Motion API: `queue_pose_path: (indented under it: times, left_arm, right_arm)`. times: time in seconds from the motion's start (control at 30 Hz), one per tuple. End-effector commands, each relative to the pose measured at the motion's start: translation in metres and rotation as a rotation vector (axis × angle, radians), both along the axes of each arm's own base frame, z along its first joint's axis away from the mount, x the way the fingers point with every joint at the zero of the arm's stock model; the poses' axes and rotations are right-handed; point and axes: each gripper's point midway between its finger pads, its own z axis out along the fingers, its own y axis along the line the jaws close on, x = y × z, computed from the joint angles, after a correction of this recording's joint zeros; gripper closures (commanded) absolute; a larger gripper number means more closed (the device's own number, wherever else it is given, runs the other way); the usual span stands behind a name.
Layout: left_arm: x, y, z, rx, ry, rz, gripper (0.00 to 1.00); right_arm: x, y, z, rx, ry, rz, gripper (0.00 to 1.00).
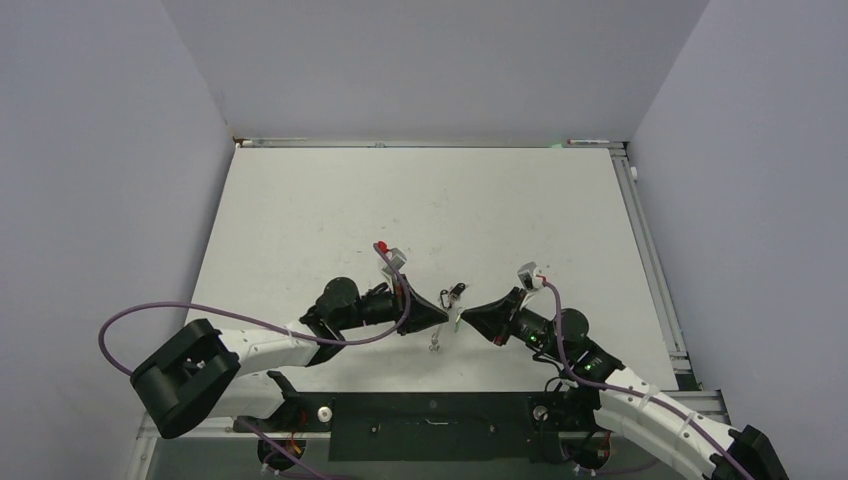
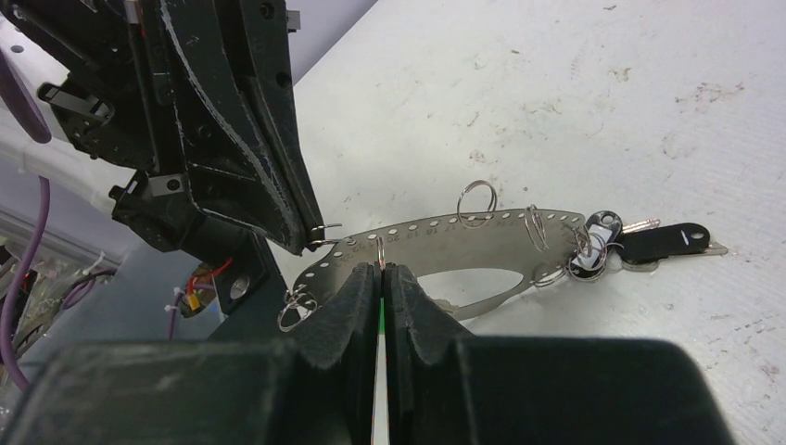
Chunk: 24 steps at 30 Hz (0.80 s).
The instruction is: Put the keys on the keyring
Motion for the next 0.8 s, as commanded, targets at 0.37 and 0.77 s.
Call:
queue_pose_path:
  times: [0.37,0.77]
  left_arm:
    - [-0.020,0.009,-0.004,0.058,-0.377,-0.073,1.00]
    - [-0.036,0.009,-0.016,0.152,-0.596,-0.097,1.00]
  right_arm:
    - [-0.009,0.006,0.024,-0.042,-0.082,0.078,0.95]
    - [-0.028,0.000,0.014,-0.163,0.070,0.129,0.95]
